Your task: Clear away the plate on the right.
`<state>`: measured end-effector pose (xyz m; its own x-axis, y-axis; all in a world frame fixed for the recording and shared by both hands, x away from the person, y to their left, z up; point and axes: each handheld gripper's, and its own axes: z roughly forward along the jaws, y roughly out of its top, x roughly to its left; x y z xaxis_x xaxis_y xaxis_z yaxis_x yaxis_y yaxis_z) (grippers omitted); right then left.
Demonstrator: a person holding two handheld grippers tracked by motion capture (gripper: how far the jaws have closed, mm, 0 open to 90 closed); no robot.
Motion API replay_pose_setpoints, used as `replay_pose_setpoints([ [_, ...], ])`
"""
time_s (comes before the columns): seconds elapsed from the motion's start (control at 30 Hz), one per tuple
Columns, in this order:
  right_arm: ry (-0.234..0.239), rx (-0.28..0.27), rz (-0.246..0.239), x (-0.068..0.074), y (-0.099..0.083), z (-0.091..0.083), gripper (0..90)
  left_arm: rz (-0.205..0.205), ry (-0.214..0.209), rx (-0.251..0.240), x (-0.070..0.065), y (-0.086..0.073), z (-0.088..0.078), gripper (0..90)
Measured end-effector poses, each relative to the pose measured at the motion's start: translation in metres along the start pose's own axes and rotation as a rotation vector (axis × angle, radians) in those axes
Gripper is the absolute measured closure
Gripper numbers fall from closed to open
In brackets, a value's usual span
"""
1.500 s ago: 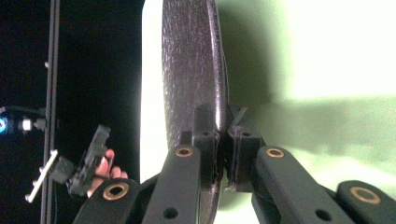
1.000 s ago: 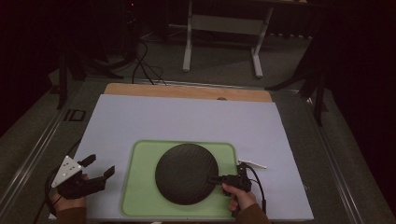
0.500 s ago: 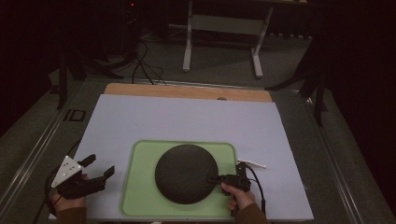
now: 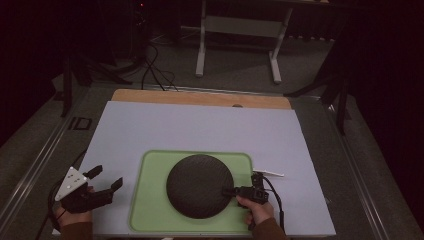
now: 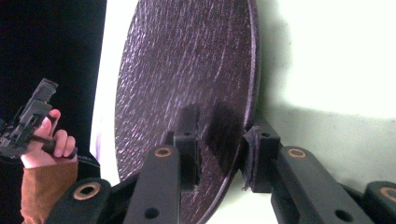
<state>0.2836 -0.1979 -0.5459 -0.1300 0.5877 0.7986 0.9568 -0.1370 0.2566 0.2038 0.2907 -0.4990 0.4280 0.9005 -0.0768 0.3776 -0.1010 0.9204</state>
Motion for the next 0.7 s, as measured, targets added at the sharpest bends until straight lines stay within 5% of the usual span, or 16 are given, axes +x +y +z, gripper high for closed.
replay_pose_setpoints([
  [0.37,-0.042,-0.012,-0.081,0.002,0.004,-0.003,67.3,0.002,0.001,0.000,0.000,0.000,0.000,16.6],
  [0.7,-0.193,-0.032,-0.318,0.017,0.008,-0.009,64.3,0.002,0.000,0.000,0.000,0.000,0.000,16.6],
])
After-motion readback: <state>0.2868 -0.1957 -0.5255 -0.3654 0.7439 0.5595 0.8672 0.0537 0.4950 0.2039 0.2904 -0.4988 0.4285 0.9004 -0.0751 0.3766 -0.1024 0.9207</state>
